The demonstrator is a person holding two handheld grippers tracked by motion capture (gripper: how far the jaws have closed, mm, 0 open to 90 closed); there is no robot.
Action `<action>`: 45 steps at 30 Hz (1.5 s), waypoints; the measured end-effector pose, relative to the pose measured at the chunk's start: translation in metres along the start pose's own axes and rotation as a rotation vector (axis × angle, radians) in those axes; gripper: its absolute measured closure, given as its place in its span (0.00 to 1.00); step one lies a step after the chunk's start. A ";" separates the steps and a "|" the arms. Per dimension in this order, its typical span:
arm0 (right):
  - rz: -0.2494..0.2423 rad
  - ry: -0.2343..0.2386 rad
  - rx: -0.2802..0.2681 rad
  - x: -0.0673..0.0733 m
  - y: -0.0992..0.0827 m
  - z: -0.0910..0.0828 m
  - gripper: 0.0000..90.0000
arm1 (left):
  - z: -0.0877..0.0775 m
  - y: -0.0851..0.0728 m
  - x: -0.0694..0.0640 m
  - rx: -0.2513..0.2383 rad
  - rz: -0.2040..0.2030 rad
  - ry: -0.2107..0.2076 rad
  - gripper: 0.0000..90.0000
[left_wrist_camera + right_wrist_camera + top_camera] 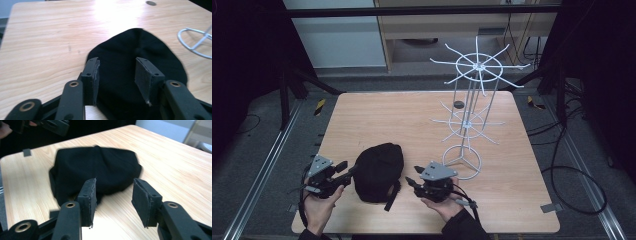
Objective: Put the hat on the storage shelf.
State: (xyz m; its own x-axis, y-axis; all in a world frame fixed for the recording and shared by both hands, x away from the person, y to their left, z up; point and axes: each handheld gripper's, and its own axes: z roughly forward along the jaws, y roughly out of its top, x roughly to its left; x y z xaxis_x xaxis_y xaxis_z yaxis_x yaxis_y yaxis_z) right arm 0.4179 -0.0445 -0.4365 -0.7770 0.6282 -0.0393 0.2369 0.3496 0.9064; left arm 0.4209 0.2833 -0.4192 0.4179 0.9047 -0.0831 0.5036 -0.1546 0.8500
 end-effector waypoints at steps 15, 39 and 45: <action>0.115 -0.187 0.011 -0.059 -0.064 -0.088 0.50 | 0.041 0.014 -0.024 0.128 0.047 -0.061 0.54; 0.211 -0.313 0.074 -0.104 -0.093 -0.099 0.45 | 0.064 0.004 -0.020 0.226 0.002 -0.043 0.93; 0.216 -0.324 0.066 -0.108 -0.094 -0.103 0.45 | 0.044 0.010 -0.020 0.111 0.000 -0.051 0.95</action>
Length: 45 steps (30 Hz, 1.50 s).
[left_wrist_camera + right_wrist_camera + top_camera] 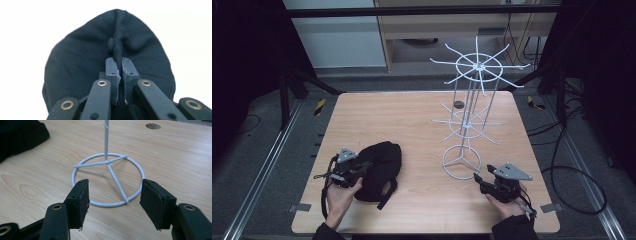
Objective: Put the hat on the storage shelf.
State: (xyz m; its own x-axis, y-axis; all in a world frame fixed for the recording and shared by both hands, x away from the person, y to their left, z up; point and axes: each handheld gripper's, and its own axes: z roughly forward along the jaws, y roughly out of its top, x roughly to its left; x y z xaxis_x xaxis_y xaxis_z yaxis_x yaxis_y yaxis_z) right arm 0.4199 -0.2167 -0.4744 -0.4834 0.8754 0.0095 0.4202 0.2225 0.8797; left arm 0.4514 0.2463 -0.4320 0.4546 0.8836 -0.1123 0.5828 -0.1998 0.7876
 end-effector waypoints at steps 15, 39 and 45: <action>0.009 -0.043 -0.022 -0.012 -0.001 -0.005 0.44 | -0.066 0.023 -0.017 -0.310 0.058 -0.060 0.95; -0.004 -0.079 -0.027 -0.016 -0.002 -0.007 0.43 | -0.130 0.074 -0.047 -0.645 0.085 -0.216 0.95; 0.004 -0.080 -0.031 -0.017 -0.003 -0.007 0.42 | -0.141 0.092 -0.057 -0.715 0.094 -0.255 0.95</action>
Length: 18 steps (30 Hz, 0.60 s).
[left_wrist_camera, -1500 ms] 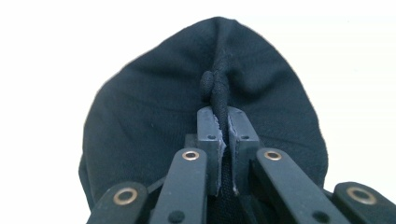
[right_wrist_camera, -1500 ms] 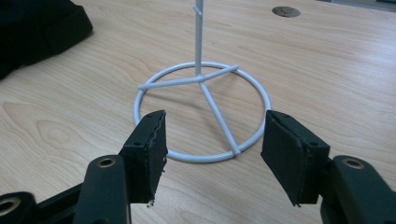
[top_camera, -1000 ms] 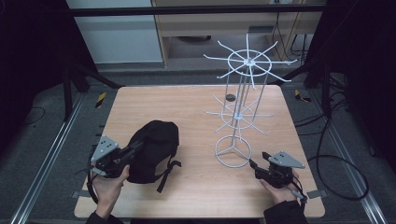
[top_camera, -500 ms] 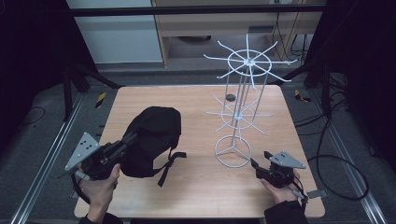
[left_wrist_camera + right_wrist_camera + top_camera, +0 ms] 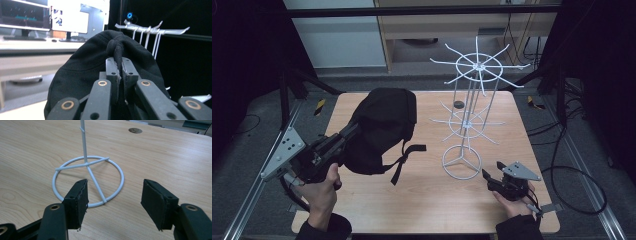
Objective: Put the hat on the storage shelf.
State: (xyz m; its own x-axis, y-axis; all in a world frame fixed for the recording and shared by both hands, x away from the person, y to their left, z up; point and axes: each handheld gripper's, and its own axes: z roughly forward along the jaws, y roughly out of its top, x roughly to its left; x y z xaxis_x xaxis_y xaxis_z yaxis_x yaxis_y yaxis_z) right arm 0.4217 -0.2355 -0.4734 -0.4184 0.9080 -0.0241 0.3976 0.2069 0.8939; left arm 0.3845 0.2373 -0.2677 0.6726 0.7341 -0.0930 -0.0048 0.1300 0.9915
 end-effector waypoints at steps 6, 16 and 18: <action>-0.004 -0.002 -0.002 -0.001 0.000 0.000 0.42 | 0.008 0.019 -0.007 -0.046 -0.011 -0.040 0.95; -0.005 -0.004 -0.004 -0.001 0.000 0.000 0.42 | 0.015 0.039 -0.024 -0.096 0.006 -0.091 0.95; -0.006 -0.004 -0.006 -0.001 0.000 0.000 0.42 | 0.019 0.042 -0.028 -0.101 0.010 -0.103 0.95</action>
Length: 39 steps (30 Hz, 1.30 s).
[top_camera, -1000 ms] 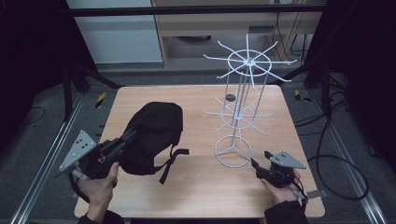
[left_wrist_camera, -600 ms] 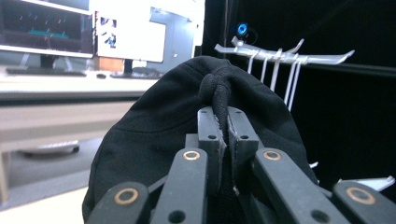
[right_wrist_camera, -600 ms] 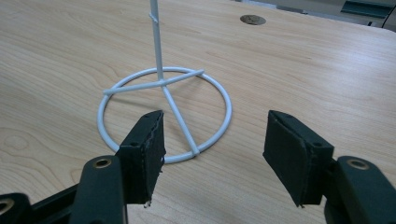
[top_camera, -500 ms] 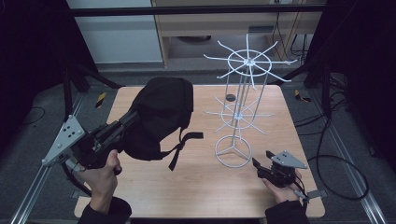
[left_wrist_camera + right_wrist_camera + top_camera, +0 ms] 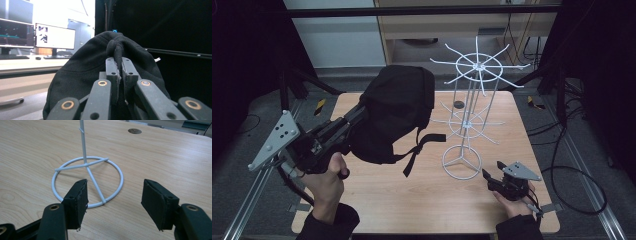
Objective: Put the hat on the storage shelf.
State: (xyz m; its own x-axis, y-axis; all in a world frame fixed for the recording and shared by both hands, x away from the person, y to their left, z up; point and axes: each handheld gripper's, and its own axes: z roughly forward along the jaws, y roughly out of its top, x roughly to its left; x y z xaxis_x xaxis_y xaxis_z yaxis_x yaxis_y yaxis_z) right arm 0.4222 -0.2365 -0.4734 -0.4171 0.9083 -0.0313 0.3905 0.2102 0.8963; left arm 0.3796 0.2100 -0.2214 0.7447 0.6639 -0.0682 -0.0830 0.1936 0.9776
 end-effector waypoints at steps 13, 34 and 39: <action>0.006 0.008 0.005 0.001 0.000 0.000 0.42 | 0.043 0.006 -0.022 0.032 0.018 -0.057 0.95; -0.004 0.009 0.015 0.002 -0.001 0.002 0.41 | 0.060 -0.047 -0.005 0.216 0.025 -0.029 0.91; -0.001 0.009 0.020 0.002 -0.001 0.002 0.41 | 0.069 -0.074 0.001 0.290 0.006 -0.020 0.92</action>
State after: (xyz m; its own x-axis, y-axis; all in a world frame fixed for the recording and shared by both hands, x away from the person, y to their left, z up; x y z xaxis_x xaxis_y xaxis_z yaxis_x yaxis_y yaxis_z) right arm 0.4226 -0.2342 -0.4751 -0.4250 0.9048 -0.0280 0.4062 0.2183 0.8873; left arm 0.4322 0.1459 -0.2799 0.7582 0.6491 -0.0612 0.1031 -0.0267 0.9943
